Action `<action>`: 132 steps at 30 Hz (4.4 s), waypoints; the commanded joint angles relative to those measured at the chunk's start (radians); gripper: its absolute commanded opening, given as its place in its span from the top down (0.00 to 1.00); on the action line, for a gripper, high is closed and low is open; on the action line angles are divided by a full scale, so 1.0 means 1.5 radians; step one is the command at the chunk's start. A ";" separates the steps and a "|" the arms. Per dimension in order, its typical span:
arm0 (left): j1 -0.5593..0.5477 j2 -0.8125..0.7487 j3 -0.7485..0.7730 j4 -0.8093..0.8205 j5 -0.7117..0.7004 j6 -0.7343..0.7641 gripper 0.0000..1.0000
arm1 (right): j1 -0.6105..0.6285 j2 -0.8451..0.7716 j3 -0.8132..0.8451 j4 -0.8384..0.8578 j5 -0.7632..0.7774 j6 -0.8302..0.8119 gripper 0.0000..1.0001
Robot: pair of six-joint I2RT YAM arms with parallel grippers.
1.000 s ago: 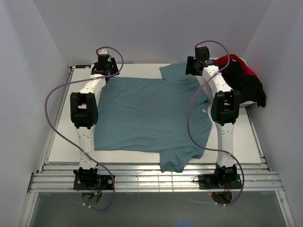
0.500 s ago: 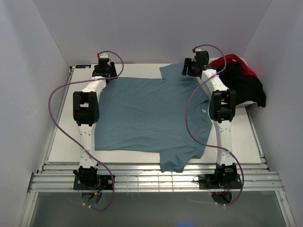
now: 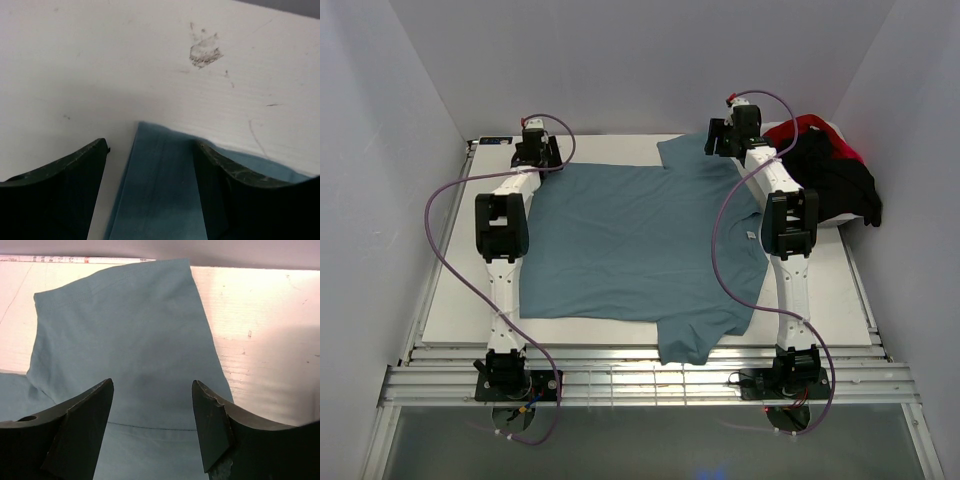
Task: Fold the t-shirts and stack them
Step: Grap the side of the flattened tshirt furthest away from the robot with both arms
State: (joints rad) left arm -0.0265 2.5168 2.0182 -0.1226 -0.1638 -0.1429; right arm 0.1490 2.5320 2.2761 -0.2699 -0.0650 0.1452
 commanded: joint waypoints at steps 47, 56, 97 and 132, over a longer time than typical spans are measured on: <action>0.006 0.021 0.045 -0.028 0.076 -0.070 0.73 | 0.029 0.047 -0.002 0.054 0.213 -0.094 0.74; 0.007 -0.061 -0.051 0.041 0.026 -0.070 0.76 | 0.038 -0.065 -0.113 0.091 0.191 -0.094 0.84; 0.004 -0.196 -0.251 0.204 0.070 -0.092 0.23 | 0.132 -0.412 -0.553 -0.016 0.226 -0.106 0.92; 0.003 0.012 -0.032 0.085 0.042 -0.060 0.67 | 0.138 -0.380 -0.539 0.007 0.222 -0.102 0.92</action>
State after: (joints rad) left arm -0.0170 2.5324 1.9518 0.0784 -0.0933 -0.2417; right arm 0.3492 1.9701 1.4548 -0.2901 0.2600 -0.0132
